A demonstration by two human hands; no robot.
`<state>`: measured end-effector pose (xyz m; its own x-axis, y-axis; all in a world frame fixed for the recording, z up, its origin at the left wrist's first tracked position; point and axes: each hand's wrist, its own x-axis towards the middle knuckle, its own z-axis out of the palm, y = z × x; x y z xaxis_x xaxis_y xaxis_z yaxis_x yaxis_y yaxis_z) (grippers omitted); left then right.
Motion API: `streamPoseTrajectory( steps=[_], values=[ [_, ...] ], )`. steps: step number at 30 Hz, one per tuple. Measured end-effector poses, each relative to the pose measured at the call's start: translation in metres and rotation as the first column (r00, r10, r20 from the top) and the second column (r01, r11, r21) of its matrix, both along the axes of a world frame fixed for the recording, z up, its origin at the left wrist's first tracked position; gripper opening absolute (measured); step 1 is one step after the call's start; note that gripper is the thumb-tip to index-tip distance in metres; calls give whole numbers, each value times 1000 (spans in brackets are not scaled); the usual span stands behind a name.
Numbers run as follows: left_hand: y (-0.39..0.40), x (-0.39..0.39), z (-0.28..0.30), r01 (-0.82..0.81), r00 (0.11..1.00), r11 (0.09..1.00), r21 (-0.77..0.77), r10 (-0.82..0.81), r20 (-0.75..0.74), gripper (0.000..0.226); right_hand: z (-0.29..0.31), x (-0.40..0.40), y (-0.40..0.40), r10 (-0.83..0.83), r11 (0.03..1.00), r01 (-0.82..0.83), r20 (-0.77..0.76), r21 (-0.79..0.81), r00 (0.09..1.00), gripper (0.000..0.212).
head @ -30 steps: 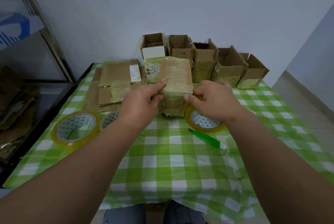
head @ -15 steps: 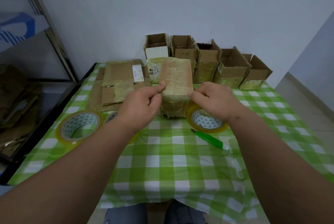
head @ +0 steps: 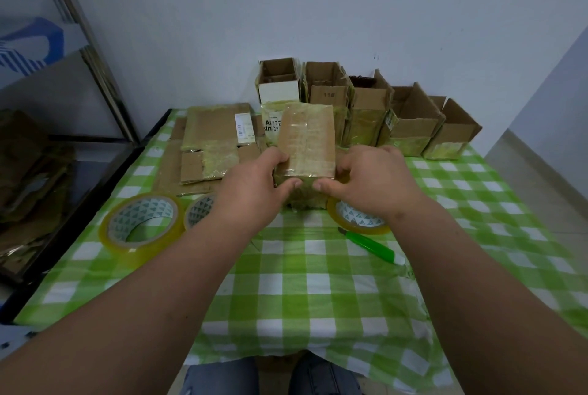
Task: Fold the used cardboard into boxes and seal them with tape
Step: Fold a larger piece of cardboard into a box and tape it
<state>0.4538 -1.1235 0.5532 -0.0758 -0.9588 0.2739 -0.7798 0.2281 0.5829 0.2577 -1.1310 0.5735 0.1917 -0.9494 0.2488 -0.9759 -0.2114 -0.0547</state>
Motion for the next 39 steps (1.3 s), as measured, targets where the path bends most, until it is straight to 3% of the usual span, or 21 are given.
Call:
streamPoseTrajectory(
  steps=[6,12,19,23,29,33,39],
  values=[
    [-1,-7,2,7,997,1000,-13,-8,-75,45,-2,-3,1,-7,1000,8,21,-25,1000,39],
    [-9,9,-6,166,875,978,128,-86,-476,52,-1,-19,0,-14,998,3,170,67,985,34],
    [-13,2,-10,40,947,993,113,-2,-321,50,2,-11,3,-11,997,2,118,76,993,35],
    [-17,-3,-14,-47,964,996,71,63,-259,32,0,-7,2,-37,998,34,55,50,998,38],
    [-13,-6,-11,-52,954,989,139,90,-286,12,3,-9,6,-47,993,36,98,110,994,34],
    [-13,-2,-14,-39,936,985,168,95,-340,22,5,-10,6,-9,986,-16,151,165,989,26],
    [-12,-4,-13,-74,943,991,113,107,-314,13,3,-8,8,-12,991,-8,150,131,989,32]
  ],
)
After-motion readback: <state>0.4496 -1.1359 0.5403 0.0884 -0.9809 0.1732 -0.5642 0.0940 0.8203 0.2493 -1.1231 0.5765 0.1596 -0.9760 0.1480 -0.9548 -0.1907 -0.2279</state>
